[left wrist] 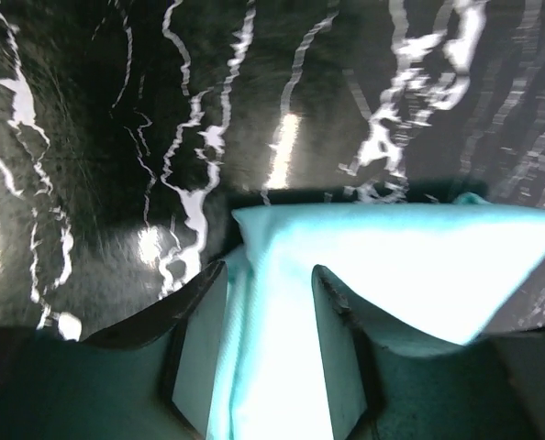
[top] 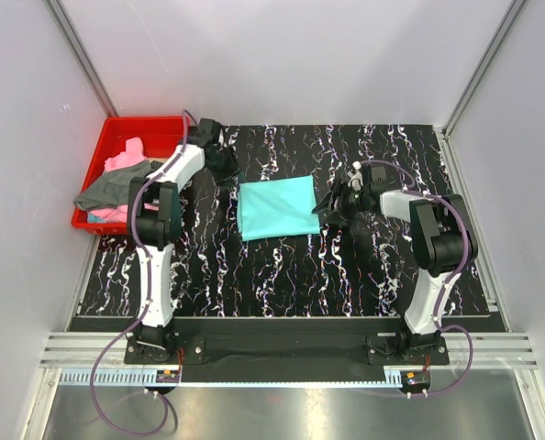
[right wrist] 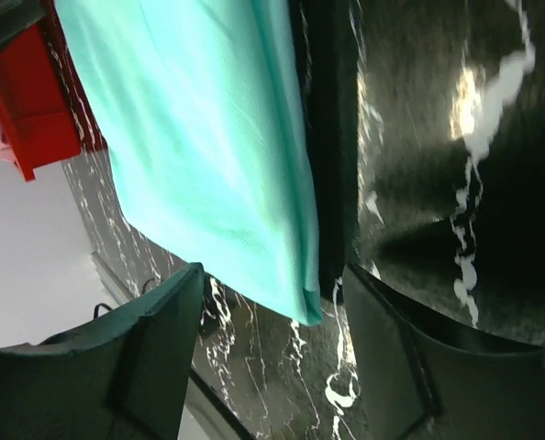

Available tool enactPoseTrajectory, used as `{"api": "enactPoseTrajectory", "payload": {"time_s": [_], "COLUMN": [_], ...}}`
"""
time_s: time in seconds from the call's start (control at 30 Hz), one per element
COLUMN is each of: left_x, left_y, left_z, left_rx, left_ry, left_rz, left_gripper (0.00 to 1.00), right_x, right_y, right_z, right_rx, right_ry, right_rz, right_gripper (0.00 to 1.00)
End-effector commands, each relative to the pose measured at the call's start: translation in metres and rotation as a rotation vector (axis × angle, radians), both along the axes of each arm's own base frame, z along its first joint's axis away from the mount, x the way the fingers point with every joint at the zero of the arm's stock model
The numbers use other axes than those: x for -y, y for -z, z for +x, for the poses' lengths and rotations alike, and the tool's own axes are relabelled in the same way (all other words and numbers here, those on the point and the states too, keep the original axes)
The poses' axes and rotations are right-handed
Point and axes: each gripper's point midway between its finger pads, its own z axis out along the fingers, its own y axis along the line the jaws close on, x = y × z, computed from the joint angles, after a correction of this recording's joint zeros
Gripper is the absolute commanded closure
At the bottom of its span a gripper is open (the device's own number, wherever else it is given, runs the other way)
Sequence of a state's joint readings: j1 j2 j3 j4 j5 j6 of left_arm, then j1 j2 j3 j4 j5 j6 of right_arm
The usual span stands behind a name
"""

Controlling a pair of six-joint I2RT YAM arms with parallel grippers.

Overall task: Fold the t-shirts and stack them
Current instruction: Fold the tshirt

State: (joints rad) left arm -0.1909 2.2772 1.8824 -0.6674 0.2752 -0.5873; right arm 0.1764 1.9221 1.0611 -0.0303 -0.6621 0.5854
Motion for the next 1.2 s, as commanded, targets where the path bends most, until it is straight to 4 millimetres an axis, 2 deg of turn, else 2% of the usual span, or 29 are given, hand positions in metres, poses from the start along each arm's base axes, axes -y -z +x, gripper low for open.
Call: {"api": "enactPoseTrajectory", "payload": {"time_s": [0.0,0.07,0.1,0.17,0.2,0.23,0.27,0.3,0.4,0.47,0.57,0.63,0.8,0.9,0.97,1.0,1.07,1.1,1.17], "left_x": [-0.002,-0.005,-0.003,0.009,0.018,0.02,0.026,0.033,0.048,0.048,0.047,0.043,0.034,0.034,0.039,0.04,0.043,0.044,0.046], "left_y": [-0.096,-0.102,-0.104,-0.107,-0.114,-0.096,-0.094,-0.077,-0.058,-0.037,-0.016,-0.007,0.009,0.015,0.01,0.005,-0.012,-0.019,-0.043], "left_z": [0.001,-0.009,-0.025,-0.037,-0.047,-0.061,-0.065,-0.083,-0.099,-0.111,-0.121,-0.124,-0.132,-0.134,-0.134,-0.133,-0.128,-0.127,-0.123], "left_rx": [0.169,0.173,0.166,0.19,0.202,0.16,0.159,0.113,0.089,0.053,0.013,-0.003,-0.034,-0.053,-0.046,-0.039,-0.011,0.0,0.035], "left_ry": [0.021,0.017,0.019,0.055,0.075,0.087,0.094,0.114,0.133,0.129,0.118,0.105,0.084,0.081,0.092,0.093,0.103,0.11,0.123], "left_rz": [-0.019,-0.014,-0.021,-0.066,-0.078,-0.078,-0.093,-0.108,-0.125,-0.109,-0.094,-0.074,-0.033,-0.032,-0.059,-0.068,-0.082,-0.088,-0.098], "left_gripper": [0.52,0.52,0.52,0.52,0.52,0.52,0.53,0.53,0.54,0.54,0.55,0.55,0.55,0.55,0.55,0.55,0.55,0.55,0.54], "right_x": [0.006,0.005,0.005,0.005,0.006,0.006,0.006,0.004,-0.003,-0.007,-0.014,-0.014,-0.012,-0.012,-0.015,-0.017,-0.016,-0.017,-0.018], "right_y": [-0.019,-0.017,-0.026,-0.015,-0.021,-0.011,-0.016,-0.007,-0.003,-0.003,0.0,0.006,0.016,0.019,0.017,0.013,0.005,-0.003,-0.012], "right_z": [0.026,0.033,0.047,0.053,0.066,0.068,0.077,0.079,0.089,0.095,0.1,0.103,0.112,0.117,0.116,0.115,0.114,0.114,0.114], "right_rx": [0.074,0.076,0.109,0.083,0.104,0.086,0.109,0.099,0.103,0.122,0.12,0.107,0.096,0.085,0.088,0.092,0.113,0.134,0.152], "right_ry": [-0.037,-0.072,-0.077,-0.096,-0.09,-0.097,-0.102,-0.119,-0.154,-0.167,-0.173,-0.16,-0.112,-0.093,-0.108,-0.115,-0.126,-0.138,-0.152], "right_rz": [-0.071,-0.083,-0.075,-0.061,-0.055,-0.05,-0.045,-0.032,0.01,0.039,0.094,0.101,0.091,0.092,0.115,0.123,0.127,0.132,0.136], "right_gripper": [0.3,0.3,0.3,0.3,0.33,0.34,0.35,0.37,0.41,0.44,0.49,0.53,0.72,0.75,0.72,0.64,0.54,0.45,0.41]}}
